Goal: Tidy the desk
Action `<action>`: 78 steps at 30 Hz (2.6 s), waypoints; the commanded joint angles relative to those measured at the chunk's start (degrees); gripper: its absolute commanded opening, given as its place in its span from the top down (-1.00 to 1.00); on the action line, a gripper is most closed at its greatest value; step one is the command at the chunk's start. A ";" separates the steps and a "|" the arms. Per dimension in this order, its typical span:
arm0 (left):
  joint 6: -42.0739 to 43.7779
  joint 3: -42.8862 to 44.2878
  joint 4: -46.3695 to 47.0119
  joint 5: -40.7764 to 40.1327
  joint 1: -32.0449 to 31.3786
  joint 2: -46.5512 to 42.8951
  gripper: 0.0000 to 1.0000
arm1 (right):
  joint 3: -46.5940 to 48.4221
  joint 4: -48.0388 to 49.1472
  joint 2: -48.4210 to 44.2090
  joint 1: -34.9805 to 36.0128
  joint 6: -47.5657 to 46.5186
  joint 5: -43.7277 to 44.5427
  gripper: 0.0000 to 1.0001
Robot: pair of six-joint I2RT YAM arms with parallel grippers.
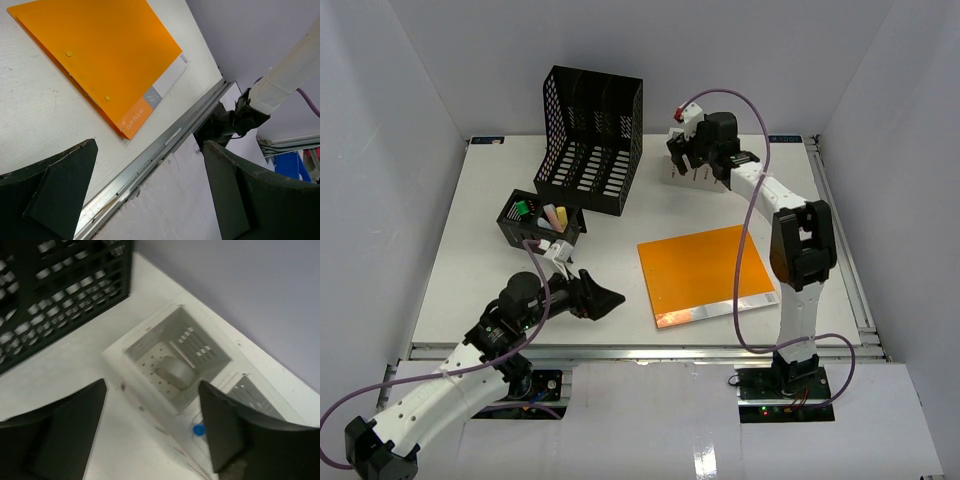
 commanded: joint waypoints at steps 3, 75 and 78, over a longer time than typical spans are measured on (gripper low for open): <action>-3.54 -1.39 -1.74 -2.20 0.02 -0.38 -0.96 | -13.40 -25.24 -26.47 -0.28 -28.14 -36.36 -0.80; -34.64 3.01 23.06 -8.22 -2.66 44.94 -0.96 | -65.93 -19.60 -61.63 21.45 -38.97 -13.39 0.78; -35.60 3.89 25.25 -7.66 -3.19 48.57 -0.96 | -64.93 -20.09 -61.80 21.45 -38.53 -14.21 0.78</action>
